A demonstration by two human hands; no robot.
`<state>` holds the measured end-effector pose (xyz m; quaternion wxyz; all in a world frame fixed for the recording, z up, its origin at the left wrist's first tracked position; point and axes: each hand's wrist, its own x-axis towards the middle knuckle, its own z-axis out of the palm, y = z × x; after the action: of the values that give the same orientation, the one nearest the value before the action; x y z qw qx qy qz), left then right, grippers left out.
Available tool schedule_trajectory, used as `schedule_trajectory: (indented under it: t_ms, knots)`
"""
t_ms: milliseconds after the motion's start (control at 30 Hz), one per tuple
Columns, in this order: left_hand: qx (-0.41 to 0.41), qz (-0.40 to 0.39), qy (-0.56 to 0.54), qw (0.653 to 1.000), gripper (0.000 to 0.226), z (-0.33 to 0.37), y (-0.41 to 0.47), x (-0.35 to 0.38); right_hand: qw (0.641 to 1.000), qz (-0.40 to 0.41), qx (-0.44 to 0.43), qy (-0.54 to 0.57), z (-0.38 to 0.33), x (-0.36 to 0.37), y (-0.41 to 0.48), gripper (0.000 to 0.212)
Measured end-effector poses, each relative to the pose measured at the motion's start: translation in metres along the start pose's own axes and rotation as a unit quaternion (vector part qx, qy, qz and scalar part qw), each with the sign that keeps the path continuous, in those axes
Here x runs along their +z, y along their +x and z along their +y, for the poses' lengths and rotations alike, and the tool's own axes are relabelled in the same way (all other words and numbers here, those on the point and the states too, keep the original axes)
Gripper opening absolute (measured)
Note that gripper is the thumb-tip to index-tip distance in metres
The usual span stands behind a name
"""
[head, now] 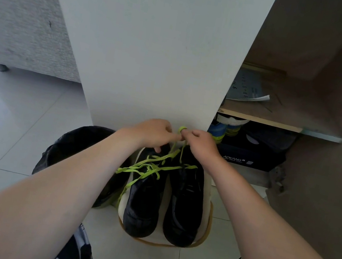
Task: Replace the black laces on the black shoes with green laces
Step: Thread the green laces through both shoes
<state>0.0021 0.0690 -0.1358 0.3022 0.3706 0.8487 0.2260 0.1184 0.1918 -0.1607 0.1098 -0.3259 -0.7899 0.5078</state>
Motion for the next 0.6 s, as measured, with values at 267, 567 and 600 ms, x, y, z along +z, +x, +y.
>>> schedule_trajectory:
  t_ms: [267,567,600]
  knots:
    - [0.004,-0.055,-0.051,0.997,0.028,0.025,-0.015,-0.009,0.989,0.031,0.048,0.133,-0.023,-0.019,-0.009,0.023]
    - [-0.006,-0.054,-0.635,0.771,0.025,0.039,-0.022,-0.016,0.893,-0.253,0.117,0.353,-0.027,-0.023,-0.022,0.033]
    - [-0.015,-0.034,-0.638,0.769,0.025,0.04,-0.021,-0.016,0.89,-0.273,0.116,0.346,-0.029,-0.024,-0.024,0.034]
